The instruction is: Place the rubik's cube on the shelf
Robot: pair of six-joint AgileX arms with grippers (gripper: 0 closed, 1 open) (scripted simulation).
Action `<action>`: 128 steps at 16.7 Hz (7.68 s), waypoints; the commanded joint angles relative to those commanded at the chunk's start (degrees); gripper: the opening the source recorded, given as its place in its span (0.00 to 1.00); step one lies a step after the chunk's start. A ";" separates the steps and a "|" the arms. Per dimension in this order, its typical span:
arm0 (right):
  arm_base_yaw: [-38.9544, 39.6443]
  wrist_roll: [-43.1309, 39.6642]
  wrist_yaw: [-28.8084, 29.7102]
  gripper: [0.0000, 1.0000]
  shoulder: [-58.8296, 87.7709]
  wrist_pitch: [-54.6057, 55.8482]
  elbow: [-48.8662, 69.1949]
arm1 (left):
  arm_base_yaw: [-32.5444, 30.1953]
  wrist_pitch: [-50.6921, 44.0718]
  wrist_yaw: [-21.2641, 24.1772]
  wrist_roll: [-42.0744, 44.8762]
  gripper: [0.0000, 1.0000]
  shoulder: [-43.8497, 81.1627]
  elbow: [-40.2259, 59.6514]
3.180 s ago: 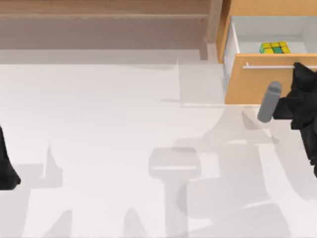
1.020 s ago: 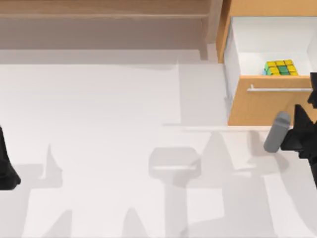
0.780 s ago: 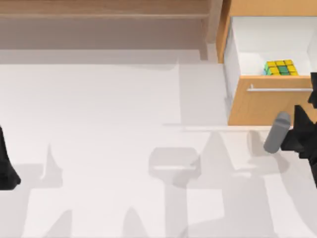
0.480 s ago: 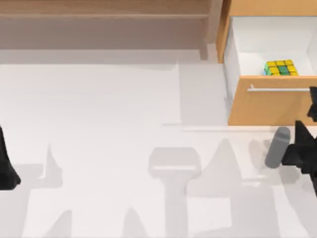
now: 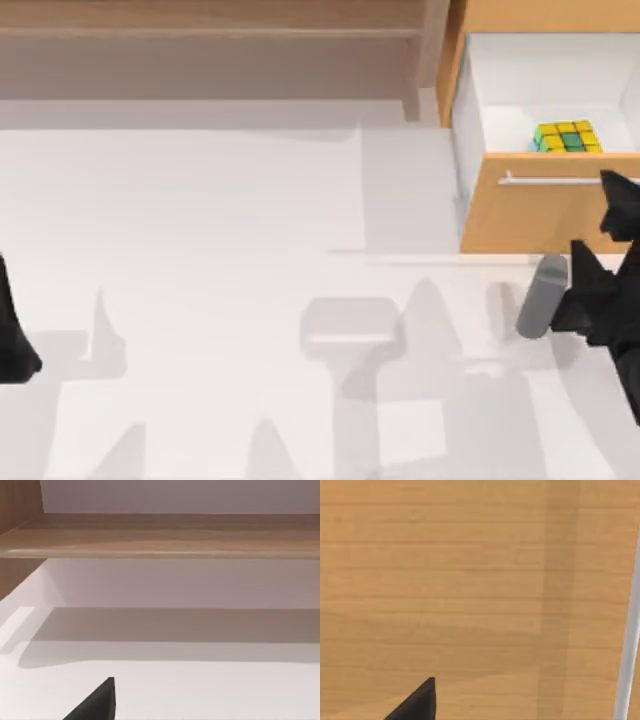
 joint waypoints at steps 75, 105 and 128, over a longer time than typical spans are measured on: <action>-15.17 89.29 -19.88 0.00 26.38 -167.58 113.32 | 0.00 0.00 0.00 0.00 1.00 0.00 0.00; -15.08 89.34 -19.89 0.00 26.82 -174.81 121.02 | 0.00 0.00 0.00 0.00 1.00 0.00 0.00; 15.04 82.88 1.08 0.00 4.02 -119.00 90.08 | 0.00 0.00 0.00 0.00 1.00 0.00 0.00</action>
